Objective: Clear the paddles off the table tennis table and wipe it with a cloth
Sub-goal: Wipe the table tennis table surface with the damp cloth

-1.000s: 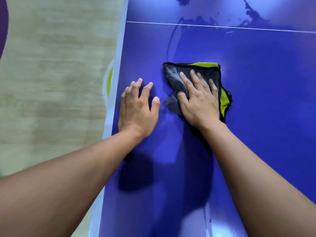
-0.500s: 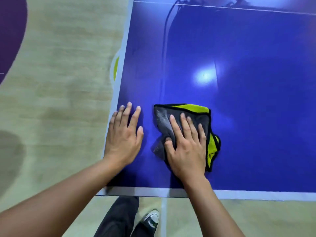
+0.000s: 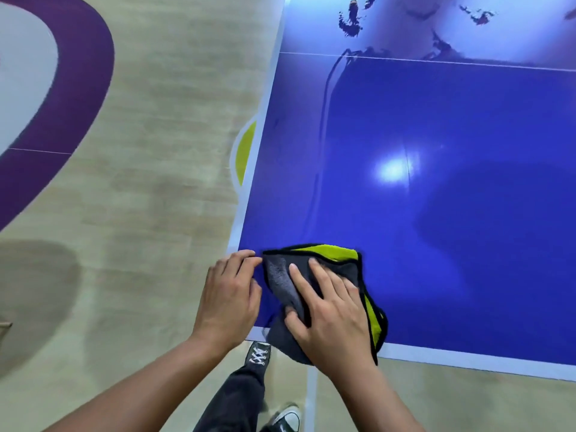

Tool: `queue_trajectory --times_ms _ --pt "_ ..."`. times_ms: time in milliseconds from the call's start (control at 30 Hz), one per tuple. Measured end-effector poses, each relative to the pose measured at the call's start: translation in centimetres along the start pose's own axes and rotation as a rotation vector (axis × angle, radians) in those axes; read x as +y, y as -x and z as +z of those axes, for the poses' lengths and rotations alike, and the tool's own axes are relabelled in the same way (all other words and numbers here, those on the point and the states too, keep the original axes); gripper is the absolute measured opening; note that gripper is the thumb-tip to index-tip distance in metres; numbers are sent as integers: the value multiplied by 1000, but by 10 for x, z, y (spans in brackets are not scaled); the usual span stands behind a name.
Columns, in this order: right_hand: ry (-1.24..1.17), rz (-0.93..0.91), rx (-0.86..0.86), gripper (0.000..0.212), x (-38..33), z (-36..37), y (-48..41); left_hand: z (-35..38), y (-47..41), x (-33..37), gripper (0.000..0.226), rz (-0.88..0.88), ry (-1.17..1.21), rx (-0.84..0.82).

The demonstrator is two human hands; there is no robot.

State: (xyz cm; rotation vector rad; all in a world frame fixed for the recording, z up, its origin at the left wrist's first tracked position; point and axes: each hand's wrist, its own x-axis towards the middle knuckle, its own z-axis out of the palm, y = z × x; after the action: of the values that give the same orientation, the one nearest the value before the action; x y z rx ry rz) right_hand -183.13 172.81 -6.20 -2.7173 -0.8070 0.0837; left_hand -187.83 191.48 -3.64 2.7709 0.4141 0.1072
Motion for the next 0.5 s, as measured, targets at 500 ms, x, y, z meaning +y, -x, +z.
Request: queue_trajectory --times_ms 500 --pt "29 -23 -5 67 9 12 -119 8 -32 -14 38 -58 74 84"
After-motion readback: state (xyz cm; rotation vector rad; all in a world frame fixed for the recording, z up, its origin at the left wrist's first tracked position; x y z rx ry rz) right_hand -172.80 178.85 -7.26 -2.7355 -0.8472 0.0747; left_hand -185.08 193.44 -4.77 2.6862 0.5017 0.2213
